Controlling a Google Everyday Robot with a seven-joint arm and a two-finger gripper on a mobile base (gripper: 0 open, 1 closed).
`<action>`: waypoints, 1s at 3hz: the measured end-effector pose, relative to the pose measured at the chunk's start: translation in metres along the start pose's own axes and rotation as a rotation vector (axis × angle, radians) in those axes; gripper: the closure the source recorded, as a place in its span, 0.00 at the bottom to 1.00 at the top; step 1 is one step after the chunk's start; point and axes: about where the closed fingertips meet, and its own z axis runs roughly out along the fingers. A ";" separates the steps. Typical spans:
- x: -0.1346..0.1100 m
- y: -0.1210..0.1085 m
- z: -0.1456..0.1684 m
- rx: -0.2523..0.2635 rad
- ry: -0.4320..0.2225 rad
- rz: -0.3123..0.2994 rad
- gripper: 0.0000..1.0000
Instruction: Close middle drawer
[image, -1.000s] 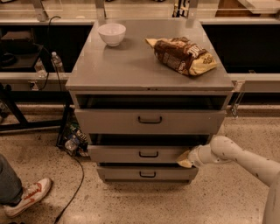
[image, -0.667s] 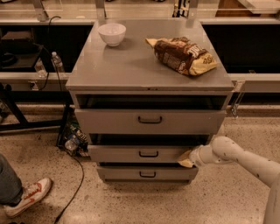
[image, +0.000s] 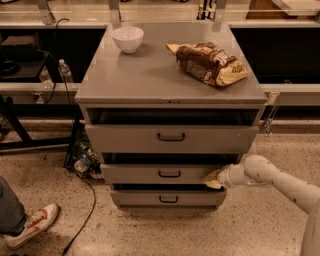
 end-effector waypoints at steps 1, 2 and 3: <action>0.000 0.001 0.000 0.001 -0.001 0.001 1.00; 0.000 0.001 0.000 0.001 -0.002 0.001 1.00; 0.009 0.020 -0.014 -0.012 -0.003 0.035 1.00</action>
Offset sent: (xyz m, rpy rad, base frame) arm -0.0853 -0.0243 0.0190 0.0796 0.0558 -0.1009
